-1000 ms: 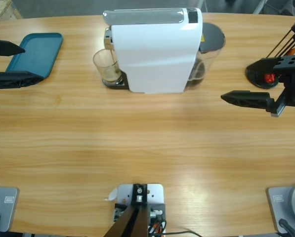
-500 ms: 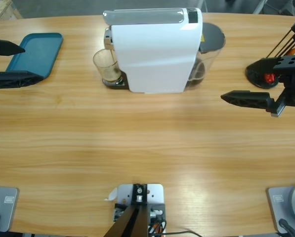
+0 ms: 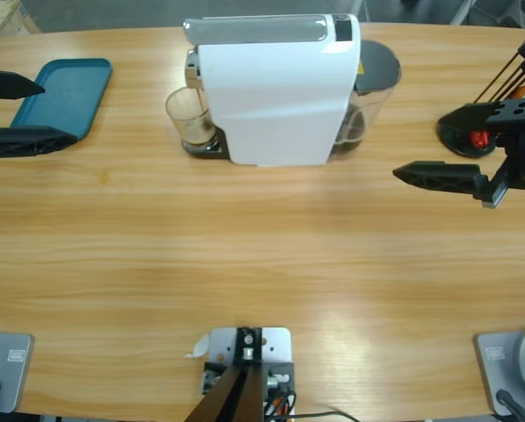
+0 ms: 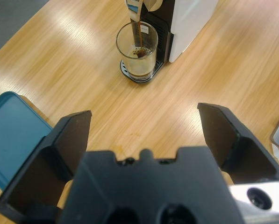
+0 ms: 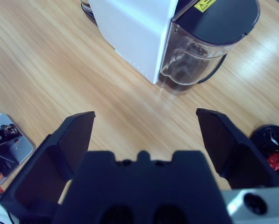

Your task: Pour coffee

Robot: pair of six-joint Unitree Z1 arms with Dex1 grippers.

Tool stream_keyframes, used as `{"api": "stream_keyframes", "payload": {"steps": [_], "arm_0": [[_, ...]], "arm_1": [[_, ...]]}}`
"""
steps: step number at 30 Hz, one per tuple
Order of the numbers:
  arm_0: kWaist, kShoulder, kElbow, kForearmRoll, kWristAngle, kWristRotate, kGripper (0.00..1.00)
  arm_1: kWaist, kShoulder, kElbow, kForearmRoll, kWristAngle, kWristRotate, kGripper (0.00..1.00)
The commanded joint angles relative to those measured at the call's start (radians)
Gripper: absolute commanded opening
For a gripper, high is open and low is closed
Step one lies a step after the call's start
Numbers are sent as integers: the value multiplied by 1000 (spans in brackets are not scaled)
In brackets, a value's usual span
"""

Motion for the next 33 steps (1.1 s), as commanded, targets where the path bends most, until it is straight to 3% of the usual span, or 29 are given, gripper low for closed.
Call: {"api": "stream_keyframes", "payload": {"steps": [1, 33], "arm_0": [[12, 22, 21, -12, -1, 8, 999], [12, 17, 46, -20, -1, 9, 998]], "arm_1": [[-2, 36, 9, -3, -12, -8, 1000], [-2, 45, 10, -11, -11, -8, 1000]]}}
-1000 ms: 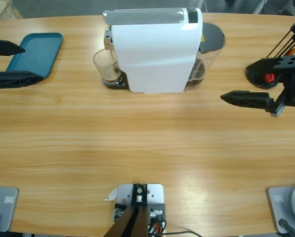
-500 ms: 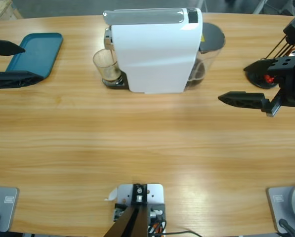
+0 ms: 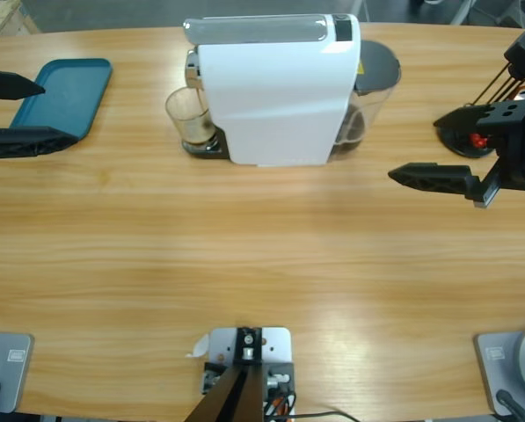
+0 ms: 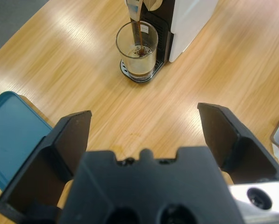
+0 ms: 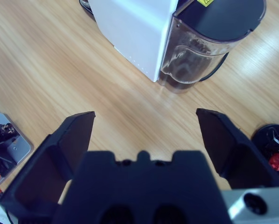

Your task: Pour coffee

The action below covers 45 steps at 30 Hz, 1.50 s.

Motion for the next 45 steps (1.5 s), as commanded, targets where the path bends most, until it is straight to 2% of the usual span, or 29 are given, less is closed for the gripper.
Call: {"api": "stream_keyframes", "payload": {"steps": [1, 45], "arm_0": [[12, 17, 42, -15, -1, 9, 997], [12, 22, 50, -29, -1, 9, 998]], "arm_1": [[-2, 23, 10, -6, -12, -8, 1000], [-2, 41, 15, -29, -10, -6, 1000]]}}
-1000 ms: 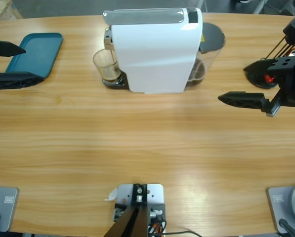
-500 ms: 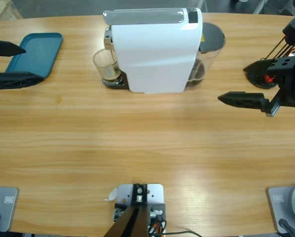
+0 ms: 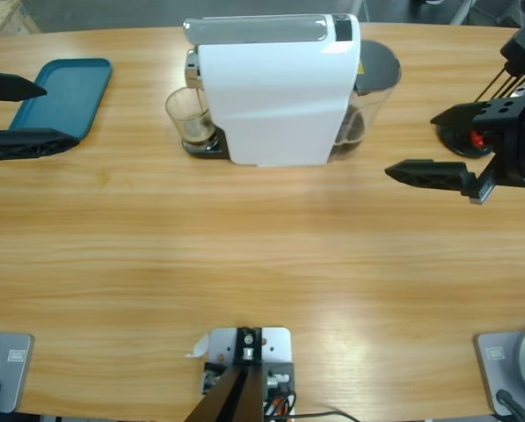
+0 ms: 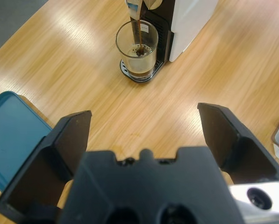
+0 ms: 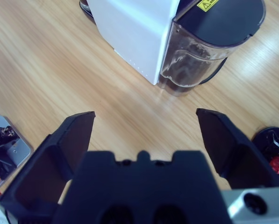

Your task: Pour coffee

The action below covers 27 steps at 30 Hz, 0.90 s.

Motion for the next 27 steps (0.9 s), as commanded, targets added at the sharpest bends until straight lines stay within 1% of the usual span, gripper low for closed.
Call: {"api": "stream_keyframes", "payload": {"steps": [1, 14, 20, 27], "arm_0": [[12, 23, 37, -13, -1, 9, 998], [12, 38, 51, -25, -12, 15, 999], [12, 79, 109, -153, -51, 29, 991], [10, 141, 139, -287, -75, 102, 996]], "arm_1": [[-2, 32, 15, -11, -10, -6, 1000], [-2, 29, 18, -9, -10, -6, 1000], [-2, 22, 19, 13, -6, -5, 1000], [-2, 31, 13, 15, -4, 14, 1000]]}}
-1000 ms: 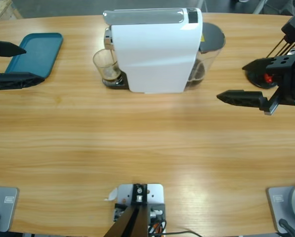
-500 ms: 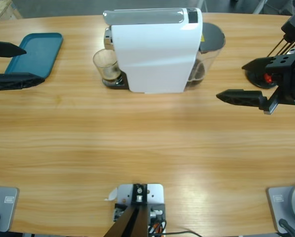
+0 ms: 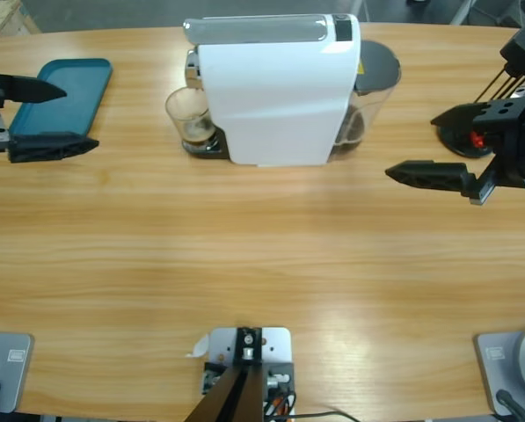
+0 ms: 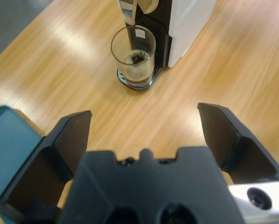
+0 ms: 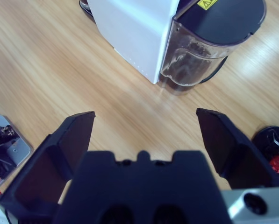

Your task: Pour coffee

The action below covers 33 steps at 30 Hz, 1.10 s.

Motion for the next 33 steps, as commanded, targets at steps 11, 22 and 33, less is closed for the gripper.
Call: {"api": "stream_keyframes", "payload": {"steps": [11, 22, 33], "arm_0": [[8, 281, 54, -261, -139, 153, 996], [7, 399, 25, -378, -153, 149, 996], [9, 484, -25, -415, -162, 138, 996]], "arm_1": [[-2, 52, 11, 9, 13, 23, 1000], [-2, 108, 11, -22, 32, 22, 1000], [-4, 165, 15, -65, 36, 22, 1000]]}}
